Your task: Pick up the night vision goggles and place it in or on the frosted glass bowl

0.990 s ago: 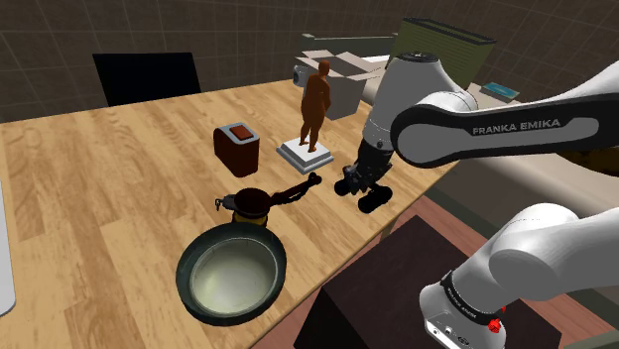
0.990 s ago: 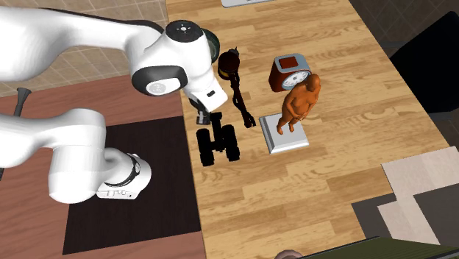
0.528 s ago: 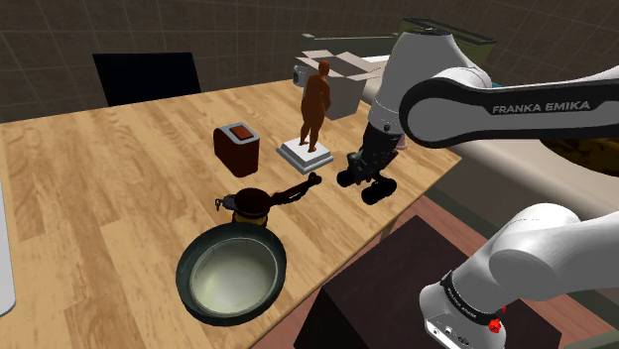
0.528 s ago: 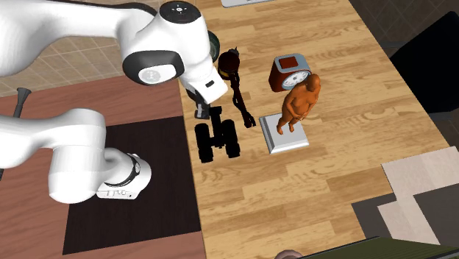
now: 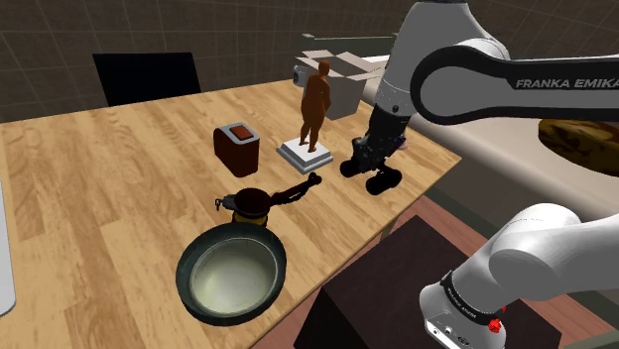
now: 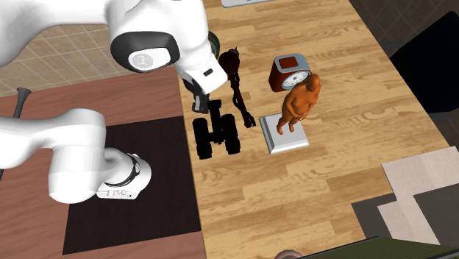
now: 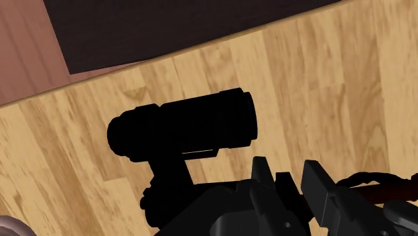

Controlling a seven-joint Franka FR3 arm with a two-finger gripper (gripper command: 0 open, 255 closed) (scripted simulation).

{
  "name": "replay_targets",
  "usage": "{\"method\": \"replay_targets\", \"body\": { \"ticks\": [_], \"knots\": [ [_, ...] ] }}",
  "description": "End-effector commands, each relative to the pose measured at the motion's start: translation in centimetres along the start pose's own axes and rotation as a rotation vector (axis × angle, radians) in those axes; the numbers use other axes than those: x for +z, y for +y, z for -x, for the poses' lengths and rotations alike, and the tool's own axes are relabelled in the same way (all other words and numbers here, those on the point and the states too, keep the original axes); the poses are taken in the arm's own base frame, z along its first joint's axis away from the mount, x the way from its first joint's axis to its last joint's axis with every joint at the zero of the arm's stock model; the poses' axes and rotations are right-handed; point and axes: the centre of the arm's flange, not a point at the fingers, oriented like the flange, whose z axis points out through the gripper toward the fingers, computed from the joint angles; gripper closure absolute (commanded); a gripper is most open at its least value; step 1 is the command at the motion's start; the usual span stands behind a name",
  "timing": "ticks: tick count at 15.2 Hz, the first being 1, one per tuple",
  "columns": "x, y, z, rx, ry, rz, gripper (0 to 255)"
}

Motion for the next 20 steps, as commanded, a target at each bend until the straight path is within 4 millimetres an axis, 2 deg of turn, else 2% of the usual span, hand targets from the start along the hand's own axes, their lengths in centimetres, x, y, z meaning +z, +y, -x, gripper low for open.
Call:
{"method": "replay_targets", "body": {
  "ticks": [1, 11, 20],
  "knots": [
    [-1.2, 0.0, 0.0, 0.0, 0.0, 0.0, 255],
    [-6.4, 0.3, -0.3, 0.0, 0.0, 0.0, 255],
    [-8.2, -10.7, 3.8, 0.0, 0.0, 0.0, 255]
  ]
}}
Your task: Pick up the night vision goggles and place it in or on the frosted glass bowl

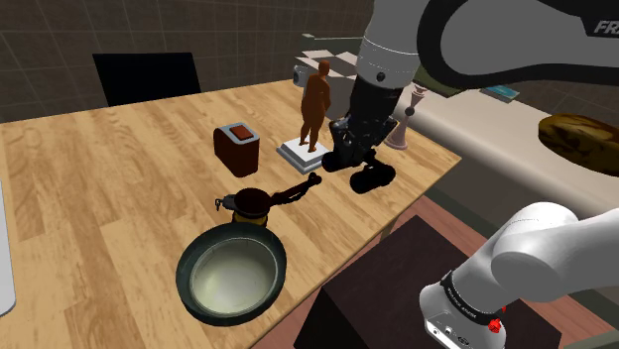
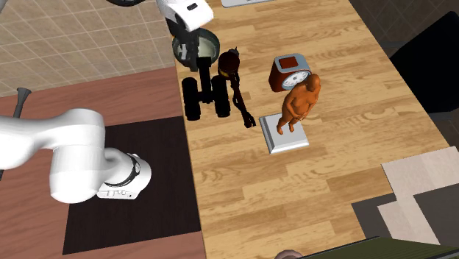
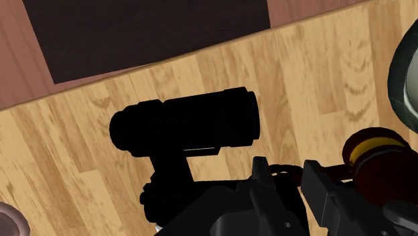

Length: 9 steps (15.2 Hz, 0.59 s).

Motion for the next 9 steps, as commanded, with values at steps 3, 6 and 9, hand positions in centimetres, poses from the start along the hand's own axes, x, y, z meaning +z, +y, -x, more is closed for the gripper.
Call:
{"method": "replay_targets", "body": {
  "ticks": [3, 6, 9],
  "knots": [
    [-0.9, -4.9, 1.7, 0.001, 0.0, -0.001, 255],
    [-1.5, -8.6, 3.0, 0.001, 0.0, -0.001, 255],
    [-2.1, -12.3, 4.3, 0.001, 0.0, -0.001, 255]
  ]
}}
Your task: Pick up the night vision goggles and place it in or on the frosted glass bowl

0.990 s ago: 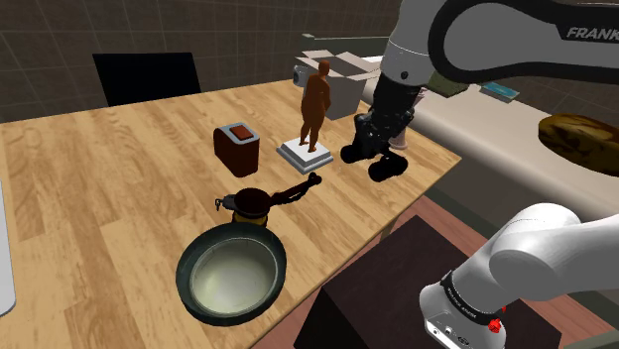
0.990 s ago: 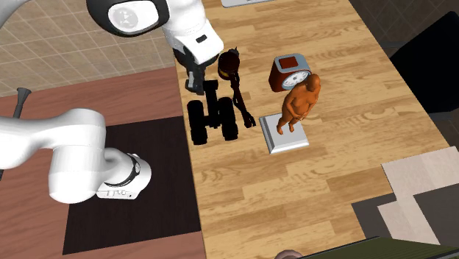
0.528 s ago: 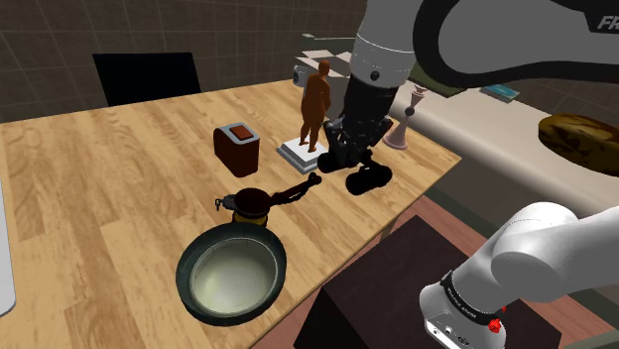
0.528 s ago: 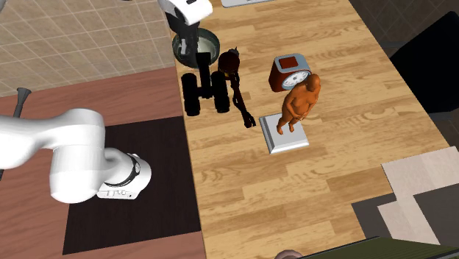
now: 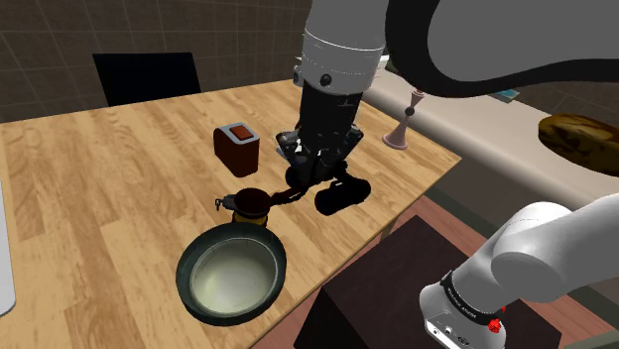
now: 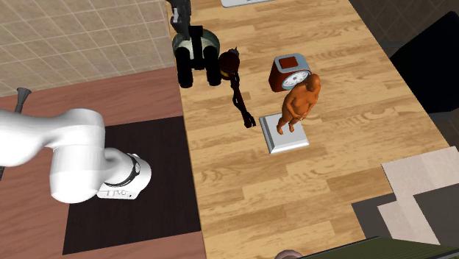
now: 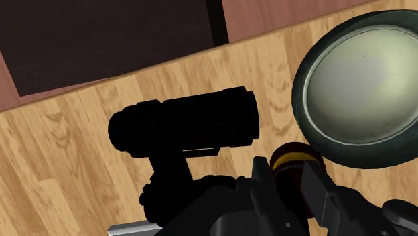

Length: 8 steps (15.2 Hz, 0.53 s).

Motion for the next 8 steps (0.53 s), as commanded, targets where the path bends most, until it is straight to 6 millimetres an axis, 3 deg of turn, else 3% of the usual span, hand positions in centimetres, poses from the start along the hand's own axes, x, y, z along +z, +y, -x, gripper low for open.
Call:
{"method": "replay_targets", "body": {
  "ticks": [1, 8],
  "knots": [
    [-0.5, -2.6, 0.9, 0.002, 0.0, -0.002, 255],
    [-1.9, -11.2, 4.0, 0.002, 0.0, -0.002, 255]
  ]
}}
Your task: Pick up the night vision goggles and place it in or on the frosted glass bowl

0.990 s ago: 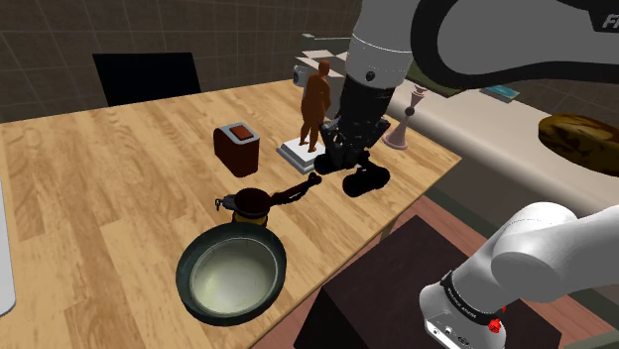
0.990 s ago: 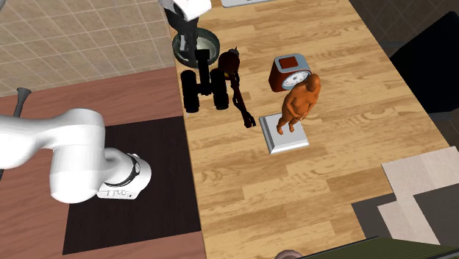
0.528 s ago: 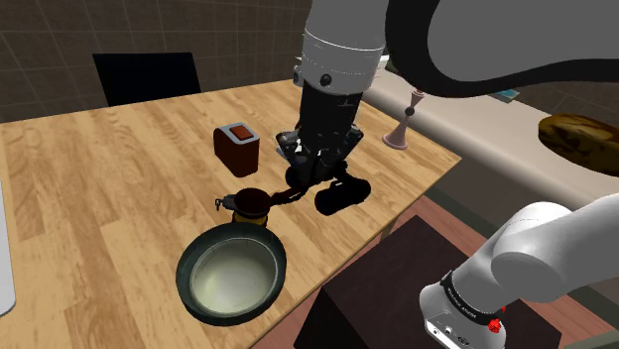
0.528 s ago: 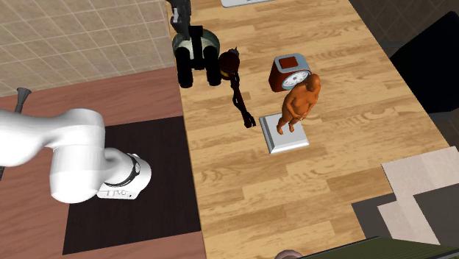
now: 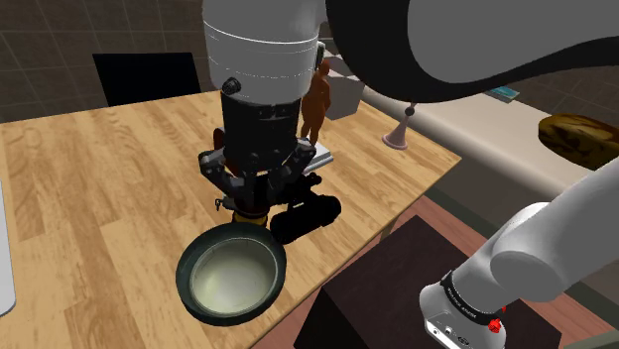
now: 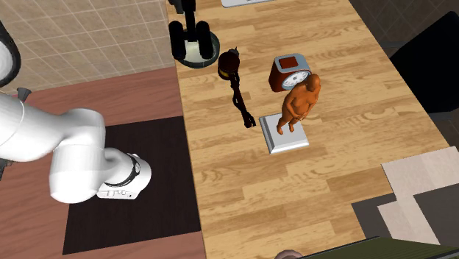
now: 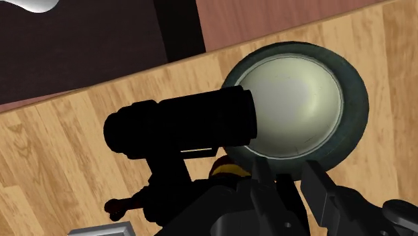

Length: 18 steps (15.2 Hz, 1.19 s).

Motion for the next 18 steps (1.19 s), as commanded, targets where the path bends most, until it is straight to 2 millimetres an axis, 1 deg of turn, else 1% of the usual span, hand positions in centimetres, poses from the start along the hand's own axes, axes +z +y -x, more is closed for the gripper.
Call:
{"method": "replay_targets", "body": {
  "ticks": [1, 7, 18],
  "knots": [
    [-0.3, -2.2, 0.8, 0.005, 0.001, -0.002, 255],
    [-1.5, -9.3, 3.4, 0.005, 0.001, -0.002, 255],
    [4.3, -9.6, 3.6, 0.005, 0.001, -0.002, 255]
  ]
}}
